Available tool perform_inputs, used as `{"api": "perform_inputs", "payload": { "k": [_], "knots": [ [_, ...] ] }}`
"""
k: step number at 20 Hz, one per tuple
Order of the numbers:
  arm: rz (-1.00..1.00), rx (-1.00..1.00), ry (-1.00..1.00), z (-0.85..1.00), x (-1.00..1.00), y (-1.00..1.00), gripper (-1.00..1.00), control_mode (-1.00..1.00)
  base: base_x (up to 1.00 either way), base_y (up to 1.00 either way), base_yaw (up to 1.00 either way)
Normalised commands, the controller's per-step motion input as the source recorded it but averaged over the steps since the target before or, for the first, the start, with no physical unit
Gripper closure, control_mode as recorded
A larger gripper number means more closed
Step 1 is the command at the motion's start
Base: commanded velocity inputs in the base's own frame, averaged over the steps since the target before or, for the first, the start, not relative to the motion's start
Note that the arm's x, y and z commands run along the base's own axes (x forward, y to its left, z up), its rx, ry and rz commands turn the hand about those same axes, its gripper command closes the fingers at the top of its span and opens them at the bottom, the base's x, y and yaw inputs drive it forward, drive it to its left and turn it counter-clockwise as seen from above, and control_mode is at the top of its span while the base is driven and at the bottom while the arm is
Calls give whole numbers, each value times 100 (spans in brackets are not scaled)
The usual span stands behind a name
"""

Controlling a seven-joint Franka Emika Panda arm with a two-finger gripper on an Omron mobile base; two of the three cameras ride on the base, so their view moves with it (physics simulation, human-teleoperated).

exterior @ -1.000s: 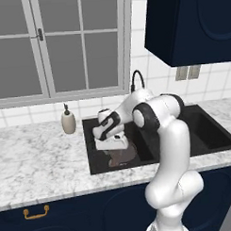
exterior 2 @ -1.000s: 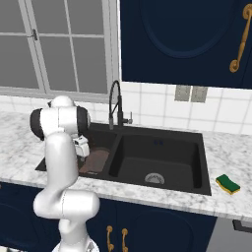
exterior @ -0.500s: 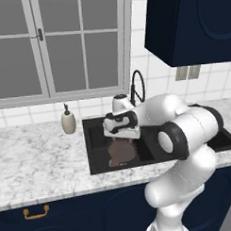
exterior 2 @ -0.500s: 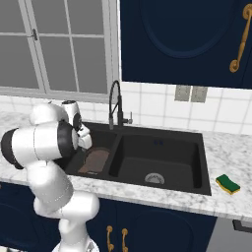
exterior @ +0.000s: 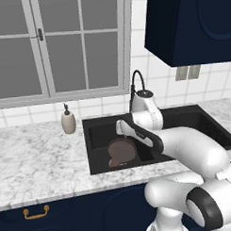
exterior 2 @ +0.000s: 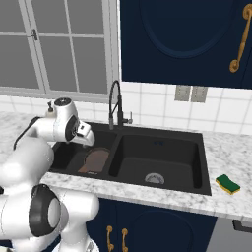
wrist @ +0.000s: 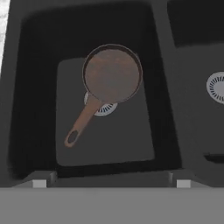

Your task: Pick the pan and sponge and place them into the sink. Then turn on the water.

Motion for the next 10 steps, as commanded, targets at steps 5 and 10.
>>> {"api": "perform_inputs", "payload": {
  "k": [5, 10],
  "knots": [
    [14, 0, -1, 45, -40, -49, -100, -100, 0, 0, 0],
    [1, -2, 6, 16, -5, -65, -100, -100, 0, 0, 0]
  ]
}}
